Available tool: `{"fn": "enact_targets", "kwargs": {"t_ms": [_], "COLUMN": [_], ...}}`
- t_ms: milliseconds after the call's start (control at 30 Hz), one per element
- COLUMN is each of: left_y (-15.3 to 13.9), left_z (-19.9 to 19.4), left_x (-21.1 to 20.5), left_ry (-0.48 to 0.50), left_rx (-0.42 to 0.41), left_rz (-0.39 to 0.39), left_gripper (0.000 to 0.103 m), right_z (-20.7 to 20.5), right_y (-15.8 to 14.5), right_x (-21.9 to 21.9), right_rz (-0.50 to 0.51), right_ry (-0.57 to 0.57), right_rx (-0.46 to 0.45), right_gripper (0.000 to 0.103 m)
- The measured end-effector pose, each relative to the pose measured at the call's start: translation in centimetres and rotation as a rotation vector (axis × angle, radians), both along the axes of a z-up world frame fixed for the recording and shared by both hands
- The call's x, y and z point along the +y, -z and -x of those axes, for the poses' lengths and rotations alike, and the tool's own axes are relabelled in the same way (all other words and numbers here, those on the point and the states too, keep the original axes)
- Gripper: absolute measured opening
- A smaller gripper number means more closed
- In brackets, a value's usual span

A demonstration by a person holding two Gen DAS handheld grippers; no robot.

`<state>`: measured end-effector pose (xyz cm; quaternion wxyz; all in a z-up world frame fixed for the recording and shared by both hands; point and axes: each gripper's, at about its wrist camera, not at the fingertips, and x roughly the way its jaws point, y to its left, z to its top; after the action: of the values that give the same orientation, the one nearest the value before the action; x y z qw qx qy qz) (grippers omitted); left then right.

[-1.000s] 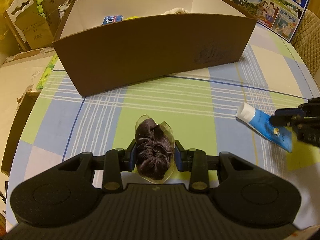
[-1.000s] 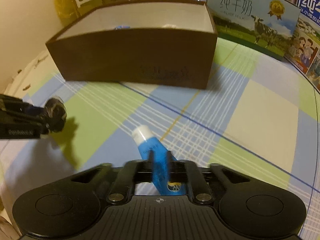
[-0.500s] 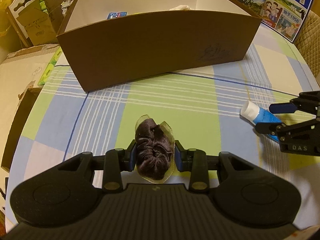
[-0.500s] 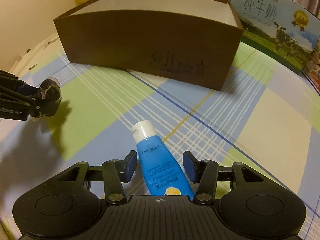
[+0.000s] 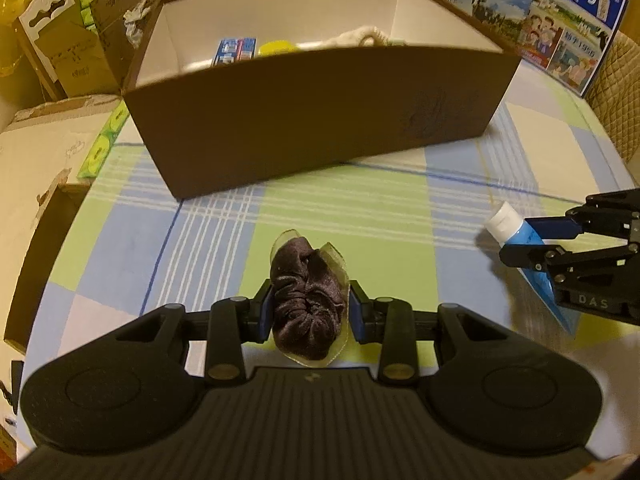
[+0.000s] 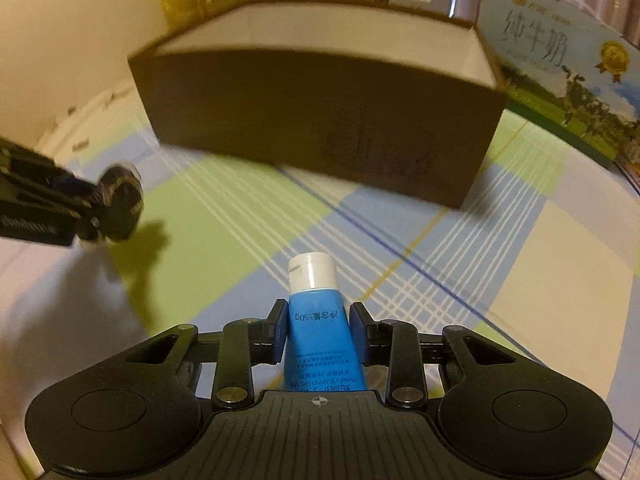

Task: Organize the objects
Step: 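Carry the scrunchie with the left tool while the right tool carries the blue tube over the box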

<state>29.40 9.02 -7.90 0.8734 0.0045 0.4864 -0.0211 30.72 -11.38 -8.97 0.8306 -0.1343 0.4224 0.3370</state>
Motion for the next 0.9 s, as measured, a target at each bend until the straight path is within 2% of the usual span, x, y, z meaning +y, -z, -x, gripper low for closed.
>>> {"fn": "enact_targets", "kwargs": {"t_ms": [267, 533, 900], "left_y": [-3.2, -6.9, -10.8], "left_z": [-0.4, -1.9, -7.2], "left_x": [-0.2, 0.1, 1.6], "left_ry": [0.019, 0.036, 0.021], "left_rx": [-0.059, -0.135, -0.236], "left_rz": [0.007, 0.002, -0.039], "left_gripper": [0.032, 0.032, 0.032], "right_z": [-0.2, -2.1, -7.5], "right_y": [-4.5, -9.3, -13.7], "right_x": [-0.4, 1.1, 5.4], "right_rz": [-0.166, -0.299, -0.371], "right_ry": [0.079, 0.096, 0.088], "right_rx": [0.015, 0.027, -0.030], "right_gripper": [0.029, 0.029, 0.029]}}
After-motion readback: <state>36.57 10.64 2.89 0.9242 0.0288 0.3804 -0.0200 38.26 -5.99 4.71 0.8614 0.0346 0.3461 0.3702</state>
